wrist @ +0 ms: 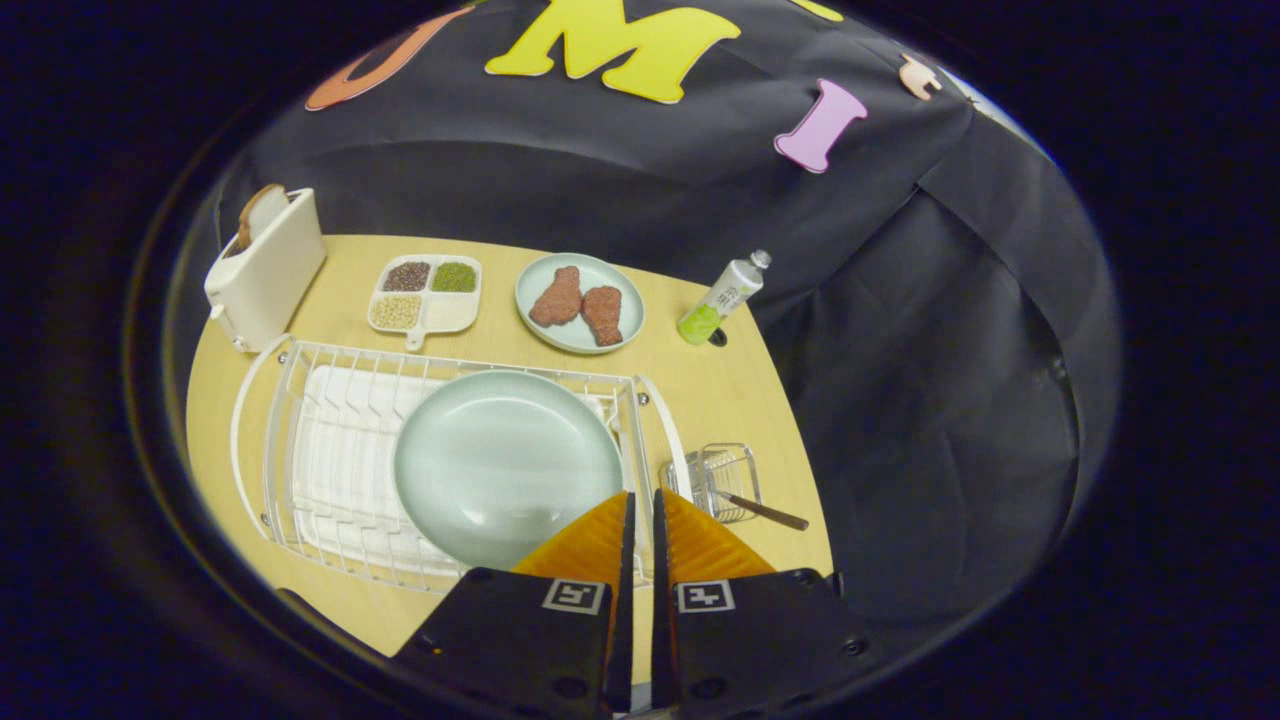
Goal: Take the plate from the dish rack, then take the spoon from the basket and place it into the plate.
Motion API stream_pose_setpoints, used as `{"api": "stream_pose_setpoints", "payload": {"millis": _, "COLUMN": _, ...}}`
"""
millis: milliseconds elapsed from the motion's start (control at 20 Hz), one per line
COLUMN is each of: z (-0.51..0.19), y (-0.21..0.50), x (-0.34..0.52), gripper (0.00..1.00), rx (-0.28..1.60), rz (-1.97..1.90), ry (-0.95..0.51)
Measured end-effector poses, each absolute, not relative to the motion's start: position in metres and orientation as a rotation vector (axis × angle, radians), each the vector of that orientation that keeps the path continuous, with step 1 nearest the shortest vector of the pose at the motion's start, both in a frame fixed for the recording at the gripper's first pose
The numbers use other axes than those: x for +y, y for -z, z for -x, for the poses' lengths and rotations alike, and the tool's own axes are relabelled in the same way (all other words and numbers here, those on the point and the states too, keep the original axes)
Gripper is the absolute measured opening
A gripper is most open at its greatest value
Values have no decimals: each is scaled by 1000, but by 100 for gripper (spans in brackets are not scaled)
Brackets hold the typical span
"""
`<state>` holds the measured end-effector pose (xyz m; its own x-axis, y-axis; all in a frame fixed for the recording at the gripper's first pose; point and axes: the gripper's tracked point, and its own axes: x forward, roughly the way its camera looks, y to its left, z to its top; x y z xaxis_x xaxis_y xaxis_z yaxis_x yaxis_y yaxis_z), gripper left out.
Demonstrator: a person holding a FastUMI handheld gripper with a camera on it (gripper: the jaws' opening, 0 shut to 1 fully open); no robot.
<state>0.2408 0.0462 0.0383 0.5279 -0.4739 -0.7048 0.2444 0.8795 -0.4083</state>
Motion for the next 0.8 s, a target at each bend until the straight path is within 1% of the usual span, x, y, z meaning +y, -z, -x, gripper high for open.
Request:
{"api": "stream_pose_setpoints", "payload": {"millis": 500, "z": -241, "y": -4, "x": 41, "gripper": 13, "rx": 1012, "rz": 193, "ry": 385}}
{"api": "stream_pose_setpoints", "payload": {"millis": 800, "z": -255, "y": 25, "x": 33, "gripper": 18, "rx": 1026, "rz": 145, "ry": 345}}
